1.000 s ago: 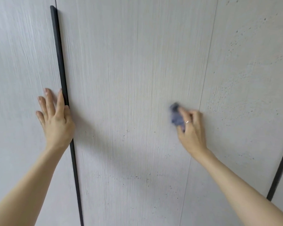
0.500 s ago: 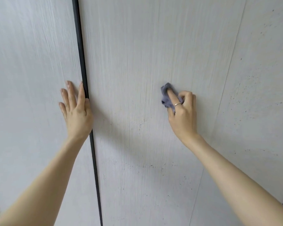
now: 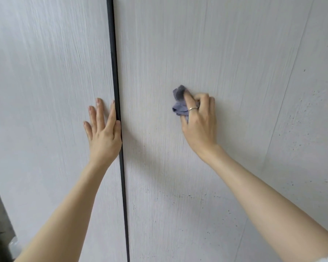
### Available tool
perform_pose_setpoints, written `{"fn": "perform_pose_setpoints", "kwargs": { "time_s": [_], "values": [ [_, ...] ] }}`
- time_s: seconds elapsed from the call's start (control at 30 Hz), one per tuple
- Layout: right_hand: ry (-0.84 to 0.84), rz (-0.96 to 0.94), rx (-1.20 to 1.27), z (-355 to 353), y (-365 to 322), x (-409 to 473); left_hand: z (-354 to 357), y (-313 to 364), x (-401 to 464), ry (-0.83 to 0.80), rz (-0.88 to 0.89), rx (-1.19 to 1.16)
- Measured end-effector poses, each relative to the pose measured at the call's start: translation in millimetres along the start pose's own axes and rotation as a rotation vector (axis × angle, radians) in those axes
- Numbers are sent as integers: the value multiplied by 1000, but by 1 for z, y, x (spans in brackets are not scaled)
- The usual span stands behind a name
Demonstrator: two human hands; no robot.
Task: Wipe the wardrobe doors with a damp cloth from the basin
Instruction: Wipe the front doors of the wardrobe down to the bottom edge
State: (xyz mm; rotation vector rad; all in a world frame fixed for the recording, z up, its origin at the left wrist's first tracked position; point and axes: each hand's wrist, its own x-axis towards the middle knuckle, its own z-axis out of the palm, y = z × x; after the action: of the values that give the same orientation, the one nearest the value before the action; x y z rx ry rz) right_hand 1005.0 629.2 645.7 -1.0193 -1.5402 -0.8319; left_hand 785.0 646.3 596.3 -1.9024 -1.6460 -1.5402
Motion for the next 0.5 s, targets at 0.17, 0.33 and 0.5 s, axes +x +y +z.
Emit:
{"fn": "perform_pose_setpoints", "kwargs": {
  "time_s": [0.17, 0.33, 0.5],
  "values": [
    [-257, -610, -104, 9, -13, -62, -2, -3, -2, -20, -1, 37],
    [-184, -642, -158, 13, -15, -19, 0, -6, -5, -33, 5, 49],
    [-78, -394, -80, 27, -41, -9, 1, -10, -6, -33, 11, 62]
  ]
}}
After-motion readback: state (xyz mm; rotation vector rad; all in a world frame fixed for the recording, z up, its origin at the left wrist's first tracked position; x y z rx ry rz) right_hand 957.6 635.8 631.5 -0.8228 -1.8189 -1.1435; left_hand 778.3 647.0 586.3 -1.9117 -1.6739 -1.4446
